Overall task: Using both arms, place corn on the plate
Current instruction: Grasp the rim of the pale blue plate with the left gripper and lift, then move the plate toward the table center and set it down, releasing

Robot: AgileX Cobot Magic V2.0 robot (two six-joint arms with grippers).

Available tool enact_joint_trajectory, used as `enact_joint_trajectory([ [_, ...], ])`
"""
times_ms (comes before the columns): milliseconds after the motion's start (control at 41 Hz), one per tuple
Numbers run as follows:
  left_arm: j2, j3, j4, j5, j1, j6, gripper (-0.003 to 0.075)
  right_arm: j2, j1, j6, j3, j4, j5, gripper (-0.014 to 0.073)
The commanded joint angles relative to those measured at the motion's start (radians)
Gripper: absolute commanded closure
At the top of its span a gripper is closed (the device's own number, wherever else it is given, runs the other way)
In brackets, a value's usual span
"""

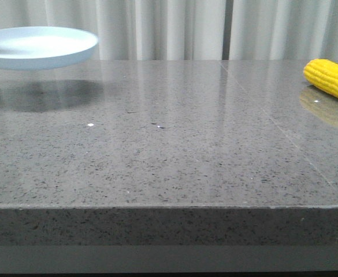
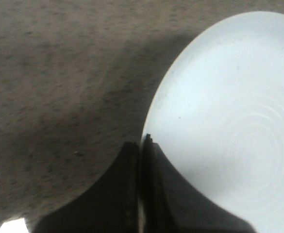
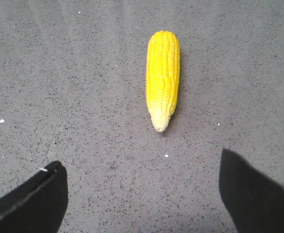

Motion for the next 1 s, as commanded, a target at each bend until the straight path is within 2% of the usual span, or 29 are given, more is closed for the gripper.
enact_joint_trajectory([
  [0,-0.053,-0.038,-0.053,-0.028,-0.077,0.003,0.0741,0.005,-0.002,-0.008,-0.025,0.001,-0.073,-0.0062],
  [195,-0.04,-0.038,-0.053,-0.038,-0.232,0.003,0.0741,0.005,-0.002,-0.008,-0.025,0.001,-0.073,-0.0062],
  [390,0.003,-0.038,-0.053,-0.054,-0.344,0.003,0.0741,0.005,-0.002,-0.008,-0.025,0.001,-0.073,-0.0062],
  [537,0.042,-0.038,-0.051,-0.067,-0.384,0.003,0.0741,0.005,-0.002,-0.008,-0.025,0.001,-0.073,-0.0062],
  [805,0.099,-0.038,-0.049,-0.08,-0.39,-0.003,0.0736,0.005,-0.002,-0.008,-0.025,0.001,-0.073,-0.0062],
  [902,0.1,-0.038,-0.043,-0.082,-0.39,-0.003,0.0666,0.005,-0.002,-0.008,-0.025,0.001,-0.073,-0.0062],
  [976,0.1,-0.038,-0.041,-0.084,-0.39,-0.003,0.0554,0.005,-0.002,-0.008,-0.025,0.001,-0.073,-0.0062],
])
